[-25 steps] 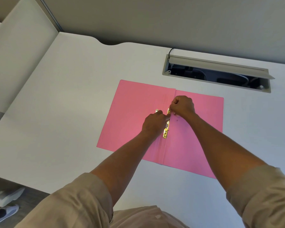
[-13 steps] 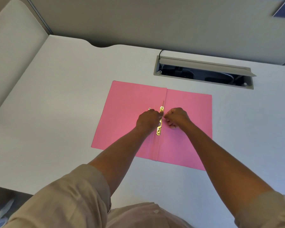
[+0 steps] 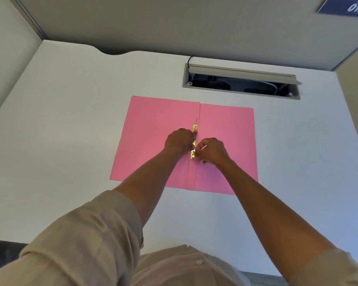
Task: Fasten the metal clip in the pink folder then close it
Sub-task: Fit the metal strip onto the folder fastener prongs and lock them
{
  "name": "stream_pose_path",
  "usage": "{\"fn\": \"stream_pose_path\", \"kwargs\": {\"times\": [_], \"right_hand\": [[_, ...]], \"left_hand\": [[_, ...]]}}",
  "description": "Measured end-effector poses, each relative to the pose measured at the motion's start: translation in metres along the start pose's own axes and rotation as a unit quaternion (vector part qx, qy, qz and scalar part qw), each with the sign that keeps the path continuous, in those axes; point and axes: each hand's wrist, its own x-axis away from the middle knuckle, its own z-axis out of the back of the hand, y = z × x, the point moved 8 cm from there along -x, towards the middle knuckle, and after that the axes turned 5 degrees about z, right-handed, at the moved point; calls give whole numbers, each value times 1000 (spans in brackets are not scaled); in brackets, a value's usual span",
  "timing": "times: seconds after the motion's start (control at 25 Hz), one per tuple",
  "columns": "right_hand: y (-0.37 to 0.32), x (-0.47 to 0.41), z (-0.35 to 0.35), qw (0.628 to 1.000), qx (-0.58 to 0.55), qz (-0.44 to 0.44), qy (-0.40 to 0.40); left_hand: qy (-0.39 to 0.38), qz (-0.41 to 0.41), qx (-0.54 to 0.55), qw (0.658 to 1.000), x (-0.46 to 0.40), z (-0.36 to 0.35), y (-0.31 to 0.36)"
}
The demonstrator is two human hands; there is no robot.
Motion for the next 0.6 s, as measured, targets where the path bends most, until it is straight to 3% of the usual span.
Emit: {"fn": "stream_pose_path", "kwargs": {"times": [0.2, 0.44, 0.6], "right_hand": [[3, 20, -9, 992, 43, 69, 99], [-3, 21, -16, 993, 45, 70, 89], [2, 17, -16, 995, 16, 13, 98]], "left_hand": [[-5, -4, 9, 1000, -1, -2, -1], [-5, -1, 20, 1000, -3, -7, -3], [-1, -2, 22, 1000, -4, -9, -4]]}}
